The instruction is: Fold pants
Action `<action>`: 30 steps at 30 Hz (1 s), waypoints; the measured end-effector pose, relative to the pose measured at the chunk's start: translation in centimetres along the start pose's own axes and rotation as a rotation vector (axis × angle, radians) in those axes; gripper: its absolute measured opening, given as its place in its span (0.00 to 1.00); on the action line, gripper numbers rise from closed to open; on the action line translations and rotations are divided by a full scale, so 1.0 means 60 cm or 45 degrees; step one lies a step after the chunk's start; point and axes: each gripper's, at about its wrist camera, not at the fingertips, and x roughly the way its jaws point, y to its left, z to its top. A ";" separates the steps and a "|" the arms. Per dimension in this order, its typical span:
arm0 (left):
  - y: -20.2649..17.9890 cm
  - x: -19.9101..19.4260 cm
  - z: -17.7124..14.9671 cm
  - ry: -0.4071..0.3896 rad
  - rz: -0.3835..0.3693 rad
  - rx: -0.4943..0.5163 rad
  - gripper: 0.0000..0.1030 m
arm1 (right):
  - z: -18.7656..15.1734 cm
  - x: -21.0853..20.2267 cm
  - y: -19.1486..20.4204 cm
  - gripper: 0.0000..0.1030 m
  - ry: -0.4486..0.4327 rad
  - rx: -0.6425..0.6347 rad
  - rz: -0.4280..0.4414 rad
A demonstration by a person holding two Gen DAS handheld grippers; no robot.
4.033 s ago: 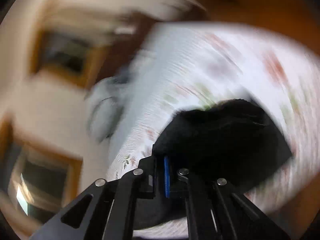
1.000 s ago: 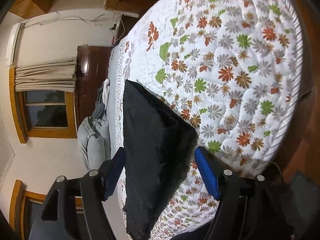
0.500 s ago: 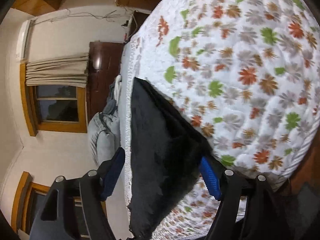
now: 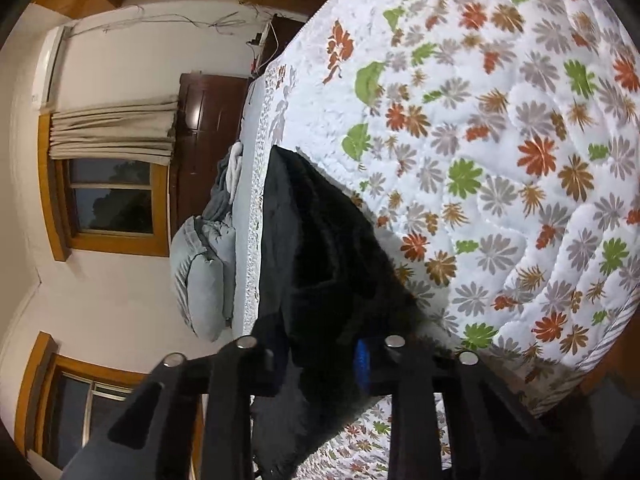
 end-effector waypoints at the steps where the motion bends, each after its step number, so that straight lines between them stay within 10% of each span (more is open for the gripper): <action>1: 0.001 0.000 -0.001 -0.002 -0.003 -0.001 0.97 | 0.000 0.000 0.007 0.22 -0.002 -0.015 -0.011; 30: 0.000 -0.035 -0.042 -0.109 0.109 0.029 0.97 | -0.068 -0.044 0.273 0.18 -0.026 -0.530 -0.212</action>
